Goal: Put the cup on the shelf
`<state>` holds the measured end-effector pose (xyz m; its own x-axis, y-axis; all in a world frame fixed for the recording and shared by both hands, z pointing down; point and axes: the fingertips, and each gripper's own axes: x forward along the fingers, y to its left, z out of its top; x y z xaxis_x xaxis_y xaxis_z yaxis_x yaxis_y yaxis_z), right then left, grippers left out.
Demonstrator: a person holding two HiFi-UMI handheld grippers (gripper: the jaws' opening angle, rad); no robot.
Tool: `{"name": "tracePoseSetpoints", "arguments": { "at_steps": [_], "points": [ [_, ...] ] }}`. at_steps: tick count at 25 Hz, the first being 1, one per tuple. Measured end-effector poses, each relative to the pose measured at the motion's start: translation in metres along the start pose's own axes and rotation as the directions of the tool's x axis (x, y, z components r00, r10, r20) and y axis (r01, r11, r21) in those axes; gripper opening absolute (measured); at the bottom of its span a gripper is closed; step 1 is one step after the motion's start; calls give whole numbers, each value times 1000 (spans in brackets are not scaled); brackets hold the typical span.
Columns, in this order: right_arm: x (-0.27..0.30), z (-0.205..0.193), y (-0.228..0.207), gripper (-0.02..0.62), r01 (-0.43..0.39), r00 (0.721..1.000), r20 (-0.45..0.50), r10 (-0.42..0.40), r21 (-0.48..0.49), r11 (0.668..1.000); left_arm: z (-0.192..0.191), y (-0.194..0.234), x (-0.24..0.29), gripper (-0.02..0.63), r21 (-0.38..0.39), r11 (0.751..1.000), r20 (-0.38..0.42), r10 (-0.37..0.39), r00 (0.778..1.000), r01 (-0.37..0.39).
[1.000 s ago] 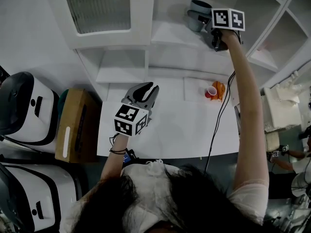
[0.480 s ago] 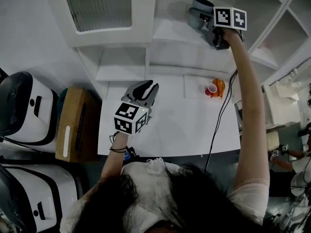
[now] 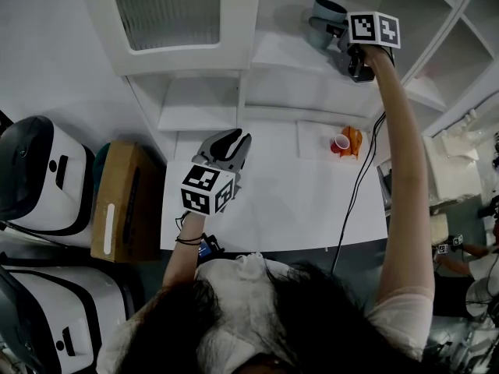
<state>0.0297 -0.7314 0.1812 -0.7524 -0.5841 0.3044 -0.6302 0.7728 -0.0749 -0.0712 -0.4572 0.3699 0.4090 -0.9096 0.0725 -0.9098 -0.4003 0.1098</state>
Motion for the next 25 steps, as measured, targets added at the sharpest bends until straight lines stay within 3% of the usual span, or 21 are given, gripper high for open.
{"name": "tracePoseSetpoints", "arguments": {
  "at_steps": [20, 25],
  "points": [
    [-38, -17, 3, 357, 134, 991, 3, -134, 44, 990, -8, 15, -33, 91, -29, 998, 1, -61, 998, 61],
    [-55, -20, 20, 357, 163, 986, 40, -162, -24, 986, -11, 15, -41, 91, -30, 995, -8, -97, 995, 97]
  ]
}}
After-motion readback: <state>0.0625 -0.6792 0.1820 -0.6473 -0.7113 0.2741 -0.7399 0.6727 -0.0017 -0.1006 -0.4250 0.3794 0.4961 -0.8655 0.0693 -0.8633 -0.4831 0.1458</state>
